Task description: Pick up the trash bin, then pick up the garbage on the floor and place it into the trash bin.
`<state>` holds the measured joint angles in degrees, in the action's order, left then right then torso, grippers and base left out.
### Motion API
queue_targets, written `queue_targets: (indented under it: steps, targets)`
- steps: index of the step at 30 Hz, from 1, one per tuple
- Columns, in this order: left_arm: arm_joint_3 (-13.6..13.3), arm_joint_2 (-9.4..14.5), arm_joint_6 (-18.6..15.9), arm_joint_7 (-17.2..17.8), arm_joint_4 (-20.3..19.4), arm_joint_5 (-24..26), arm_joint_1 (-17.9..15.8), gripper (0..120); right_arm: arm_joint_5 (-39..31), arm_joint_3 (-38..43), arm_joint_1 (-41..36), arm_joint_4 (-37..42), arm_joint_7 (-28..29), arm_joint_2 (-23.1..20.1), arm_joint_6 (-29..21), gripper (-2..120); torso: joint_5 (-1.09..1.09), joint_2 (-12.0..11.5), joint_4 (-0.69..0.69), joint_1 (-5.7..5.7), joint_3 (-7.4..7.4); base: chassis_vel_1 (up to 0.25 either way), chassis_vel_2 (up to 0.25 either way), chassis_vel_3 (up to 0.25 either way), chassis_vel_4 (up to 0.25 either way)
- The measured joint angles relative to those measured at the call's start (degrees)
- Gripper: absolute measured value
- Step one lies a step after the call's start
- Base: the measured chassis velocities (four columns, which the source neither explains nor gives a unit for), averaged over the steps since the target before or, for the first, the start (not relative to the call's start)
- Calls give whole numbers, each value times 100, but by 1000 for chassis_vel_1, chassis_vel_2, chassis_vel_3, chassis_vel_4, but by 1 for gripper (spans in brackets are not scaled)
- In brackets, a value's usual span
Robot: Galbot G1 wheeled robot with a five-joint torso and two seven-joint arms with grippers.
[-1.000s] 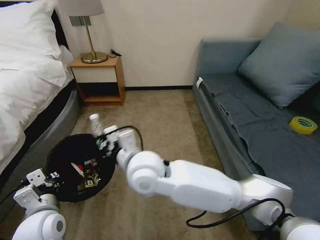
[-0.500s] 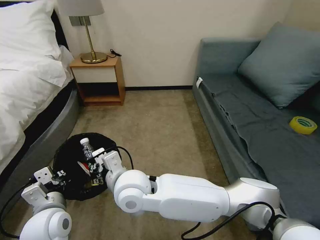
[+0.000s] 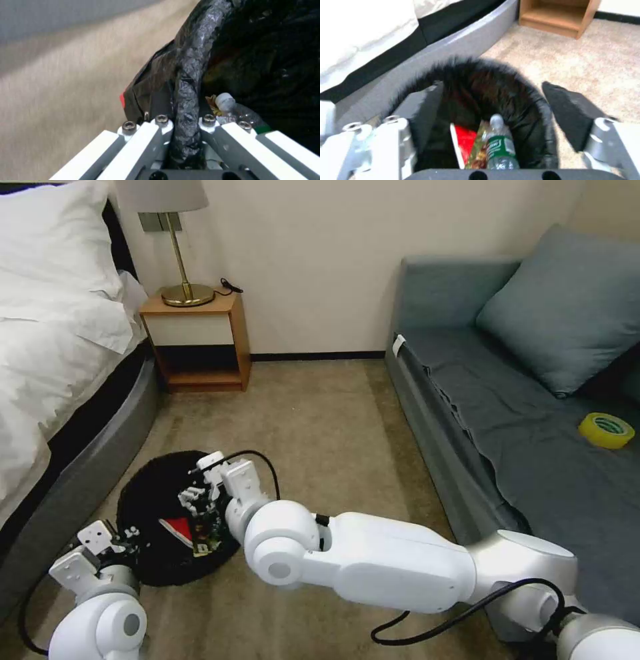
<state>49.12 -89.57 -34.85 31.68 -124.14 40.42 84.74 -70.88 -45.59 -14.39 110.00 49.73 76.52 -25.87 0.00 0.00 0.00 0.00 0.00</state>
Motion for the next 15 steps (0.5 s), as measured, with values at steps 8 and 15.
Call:
queue_targets:
  steps: [8,15]
  targets:
    - [84,68,-46,459,720,602,-132,3,135,129,-167,117,0,-131,16,100,0,0,0,0,0,0,0,0,0]
    - [94,77,-18,414,815,531,-131,3,183,204,-243,125,-9,-161,20,100,0,0,1,0,0,0,0,0,0]
